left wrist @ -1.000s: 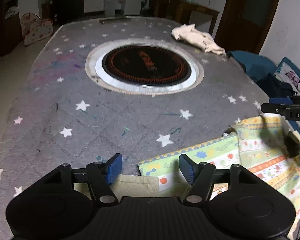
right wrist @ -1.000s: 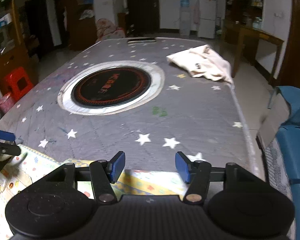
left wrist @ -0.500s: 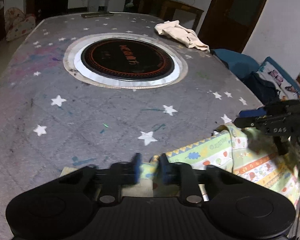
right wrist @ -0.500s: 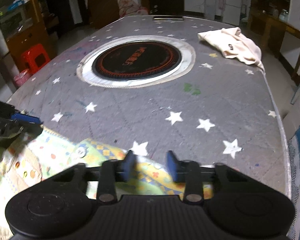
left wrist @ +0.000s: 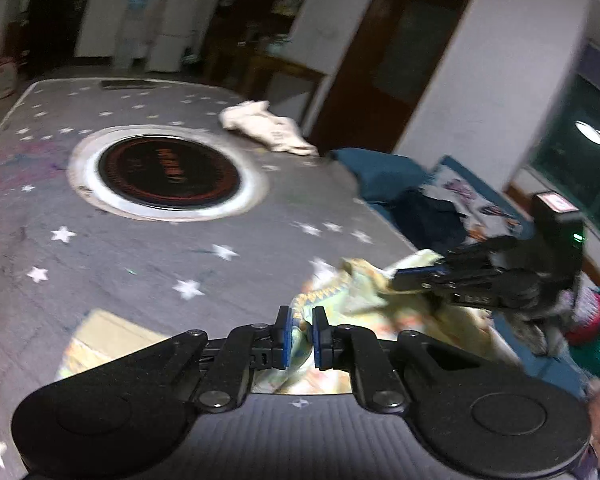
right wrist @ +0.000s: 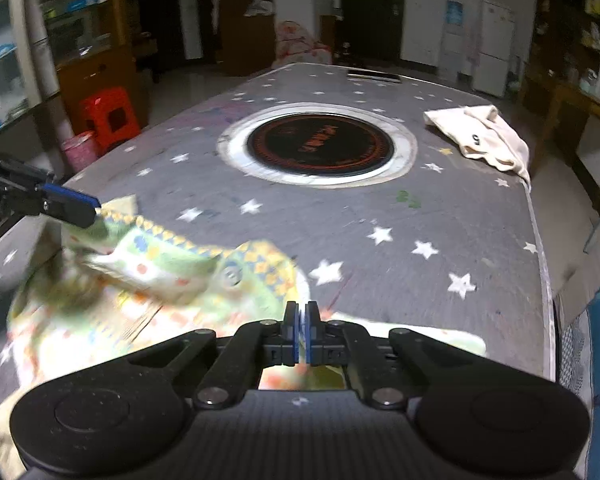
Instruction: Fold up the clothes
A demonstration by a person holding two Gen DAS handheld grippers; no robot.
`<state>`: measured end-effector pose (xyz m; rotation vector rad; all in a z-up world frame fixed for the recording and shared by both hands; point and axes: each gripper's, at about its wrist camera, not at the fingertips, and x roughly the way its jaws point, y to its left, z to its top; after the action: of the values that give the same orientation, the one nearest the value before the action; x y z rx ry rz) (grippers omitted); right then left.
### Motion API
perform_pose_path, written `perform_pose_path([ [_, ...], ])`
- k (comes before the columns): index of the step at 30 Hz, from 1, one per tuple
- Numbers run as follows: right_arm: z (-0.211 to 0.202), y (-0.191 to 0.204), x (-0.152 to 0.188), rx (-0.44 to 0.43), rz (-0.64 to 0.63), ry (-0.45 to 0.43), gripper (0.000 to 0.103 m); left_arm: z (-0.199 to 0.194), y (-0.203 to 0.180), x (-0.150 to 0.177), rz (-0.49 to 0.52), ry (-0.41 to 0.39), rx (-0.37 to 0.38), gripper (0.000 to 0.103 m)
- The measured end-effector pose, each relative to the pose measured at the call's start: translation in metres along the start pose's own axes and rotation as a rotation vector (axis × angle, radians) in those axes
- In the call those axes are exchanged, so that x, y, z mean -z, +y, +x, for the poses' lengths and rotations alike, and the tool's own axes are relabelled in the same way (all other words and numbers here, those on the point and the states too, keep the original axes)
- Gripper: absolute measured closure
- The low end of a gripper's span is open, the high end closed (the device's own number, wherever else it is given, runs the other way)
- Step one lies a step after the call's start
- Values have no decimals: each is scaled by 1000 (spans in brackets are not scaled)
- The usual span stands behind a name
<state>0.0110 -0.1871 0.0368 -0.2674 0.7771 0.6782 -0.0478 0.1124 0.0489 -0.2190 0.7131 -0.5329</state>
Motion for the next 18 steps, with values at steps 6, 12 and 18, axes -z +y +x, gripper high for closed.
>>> perform_pose_path([
  [6, -25, 22, 28, -17, -84, 40, 101, -4, -30, 44, 97, 113, 76, 92],
  [12, -48, 18, 16, -17, -28, -56, 93, 14, -45, 75, 136, 217, 96, 92],
  [18, -35, 23, 15, -33, -29, -40, 69, -5, -53, 70, 195, 161, 77, 82],
])
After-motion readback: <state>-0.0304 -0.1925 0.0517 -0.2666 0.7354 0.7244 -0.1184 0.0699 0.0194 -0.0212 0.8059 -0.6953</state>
